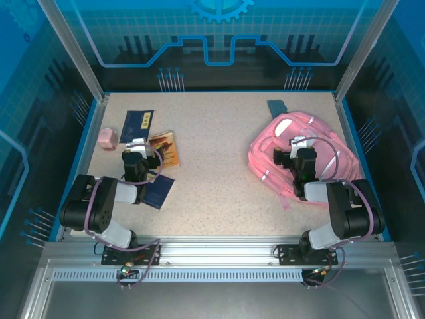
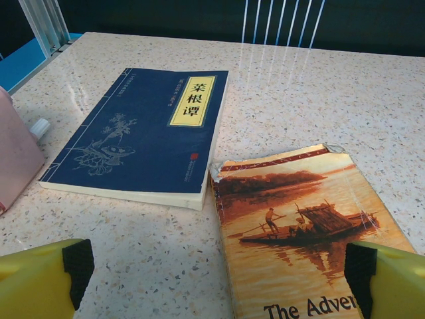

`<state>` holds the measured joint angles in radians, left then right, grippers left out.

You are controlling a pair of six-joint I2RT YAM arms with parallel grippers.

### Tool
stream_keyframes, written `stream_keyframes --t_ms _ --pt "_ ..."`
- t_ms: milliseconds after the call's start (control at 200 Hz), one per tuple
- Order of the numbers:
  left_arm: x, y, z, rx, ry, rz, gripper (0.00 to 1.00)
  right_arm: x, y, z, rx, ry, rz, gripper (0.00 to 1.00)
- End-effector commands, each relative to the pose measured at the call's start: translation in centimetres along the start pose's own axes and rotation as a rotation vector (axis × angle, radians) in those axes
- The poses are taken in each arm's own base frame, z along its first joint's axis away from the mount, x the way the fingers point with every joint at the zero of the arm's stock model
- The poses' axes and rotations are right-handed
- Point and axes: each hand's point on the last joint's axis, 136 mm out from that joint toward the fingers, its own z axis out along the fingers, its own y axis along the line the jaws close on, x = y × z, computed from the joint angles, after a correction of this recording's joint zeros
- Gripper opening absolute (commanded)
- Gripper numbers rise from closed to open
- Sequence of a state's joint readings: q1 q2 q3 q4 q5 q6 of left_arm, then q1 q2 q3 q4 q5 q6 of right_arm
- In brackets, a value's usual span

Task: Pack the student bag
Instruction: Move the student bag to the center of the table.

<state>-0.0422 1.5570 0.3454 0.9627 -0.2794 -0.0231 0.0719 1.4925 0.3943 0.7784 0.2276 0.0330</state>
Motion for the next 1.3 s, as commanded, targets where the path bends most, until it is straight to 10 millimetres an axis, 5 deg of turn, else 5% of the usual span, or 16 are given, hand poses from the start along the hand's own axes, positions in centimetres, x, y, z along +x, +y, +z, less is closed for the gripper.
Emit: stream_keyframes --t_ms 0,335,620,785,980,1291 --pt "-0.8 -0.3 0.3 0.011 -0.017 0.001 0.99 -0.8 0.3 0.2 -0.003 -0.024 0.007 1.0" --pt "-1.7 -0.1 -1.4 0.02 -0.08 -0.011 0.99 -1.7 0.6 -0.1 -0.017 -0.029 -0.01 1.0" --pt "-5.7 -0.3 -3.7 0.026 -0.101 -0.031 0.99 -6.7 1.2 -2.4 -0.022 0.046 0.015 1.0" --pt "-8.7 -1.2 -5.3 0.079 -0.086 -0.202 0.99 -6.6 3.1 -4.2 -0.065 0.226 0.093 1.0" --pt "-9.4 -2.9 -6.2 0.14 0.1 -0.387 0.99 -4.7 5.5 -6.1 -0.156 0.462 0.23 1.0" --pt "-8.6 -6.0 -6.6 0.277 0.257 -0.433 0.99 1.8 2.9 -7.2 -0.138 0.734 0.433 1.0"
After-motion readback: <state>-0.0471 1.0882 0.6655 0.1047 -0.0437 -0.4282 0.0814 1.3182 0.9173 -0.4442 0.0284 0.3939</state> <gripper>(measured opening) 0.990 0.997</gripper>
